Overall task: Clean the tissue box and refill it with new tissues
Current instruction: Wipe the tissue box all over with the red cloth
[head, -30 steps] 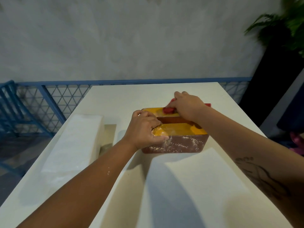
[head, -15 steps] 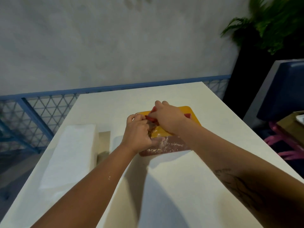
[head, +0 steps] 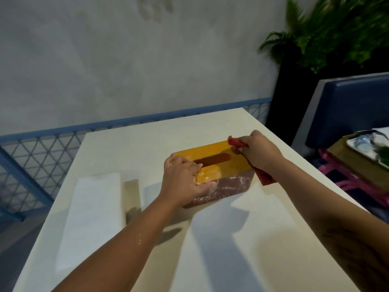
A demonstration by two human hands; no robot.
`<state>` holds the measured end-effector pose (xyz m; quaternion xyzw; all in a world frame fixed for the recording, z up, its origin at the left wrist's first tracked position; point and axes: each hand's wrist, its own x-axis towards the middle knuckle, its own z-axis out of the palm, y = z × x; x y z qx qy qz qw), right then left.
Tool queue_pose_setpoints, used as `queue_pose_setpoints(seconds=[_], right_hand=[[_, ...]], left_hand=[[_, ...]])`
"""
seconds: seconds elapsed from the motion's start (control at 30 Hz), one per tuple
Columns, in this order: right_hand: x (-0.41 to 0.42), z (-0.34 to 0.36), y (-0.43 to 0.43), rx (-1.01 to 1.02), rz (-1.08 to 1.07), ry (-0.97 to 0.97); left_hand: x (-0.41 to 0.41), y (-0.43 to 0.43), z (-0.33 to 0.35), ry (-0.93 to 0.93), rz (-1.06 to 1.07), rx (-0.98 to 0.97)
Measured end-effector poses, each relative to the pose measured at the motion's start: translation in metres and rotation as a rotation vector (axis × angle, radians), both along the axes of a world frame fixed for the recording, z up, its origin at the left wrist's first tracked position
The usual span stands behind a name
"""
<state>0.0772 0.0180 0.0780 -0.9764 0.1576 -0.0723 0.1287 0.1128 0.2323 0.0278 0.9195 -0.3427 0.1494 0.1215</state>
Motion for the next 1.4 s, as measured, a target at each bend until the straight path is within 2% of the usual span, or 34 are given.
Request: queue_pose_setpoints(seconds=[0.07, 0.13, 0.2, 0.3, 0.37, 0.43, 0.5, 0.8, 0.97, 1.1, 1.17, 1.3, 1.4], right_hand=[[-0.005, -0.003, 0.002, 0.062, -0.073, -0.090], [-0.011, -0.004, 0.008, 0.099, -0.115, -0.168], [-0.017, -0.004, 0.016, 0.091, -0.143, -0.207], [-0.026, -0.005, 0.033, -0.012, -0.135, -0.173], [-0.030, -0.011, 0.044, -0.103, -0.107, -0.104], [-0.031, -0.018, 0.052, -0.163, -0.104, -0.048], [-0.032, -0.021, 0.056, -0.197, -0.133, -0.023], [-0.031, -0.015, 0.099, -0.226, -0.187, 0.053], [-0.035, -0.021, 0.136, -0.231, -0.047, 0.008], [-0.048, -0.022, 0.120, -0.243, 0.130, 0.011], [-0.052, -0.020, 0.101, -0.241, 0.063, 0.024], [-0.046, -0.012, 0.088, -0.200, -0.215, 0.050], [-0.037, -0.012, 0.110, -0.165, -0.276, 0.059]], left_hand=[[-0.002, 0.004, 0.001, 0.050, -0.048, -0.082], [0.001, 0.005, 0.008, 0.144, -0.071, -0.267], [0.014, 0.001, 0.021, 0.216, -0.007, -0.374], [0.051, -0.008, 0.036, 0.387, 0.134, -0.234], [0.072, -0.014, 0.041, 0.548, 0.151, -0.089], [0.085, -0.018, 0.041, 0.629, 0.115, 0.044], [0.088, -0.022, 0.040, 0.637, 0.064, 0.133], [0.089, -0.018, 0.029, 0.576, 0.009, 0.171], [0.090, -0.015, 0.027, 0.561, -0.009, 0.158], [0.088, -0.010, 0.025, 0.586, -0.039, 0.108], [0.088, -0.009, 0.023, 0.599, -0.047, 0.073], [0.084, -0.008, 0.023, 0.613, -0.045, 0.045], [0.084, -0.009, 0.024, 0.627, -0.050, 0.040]])
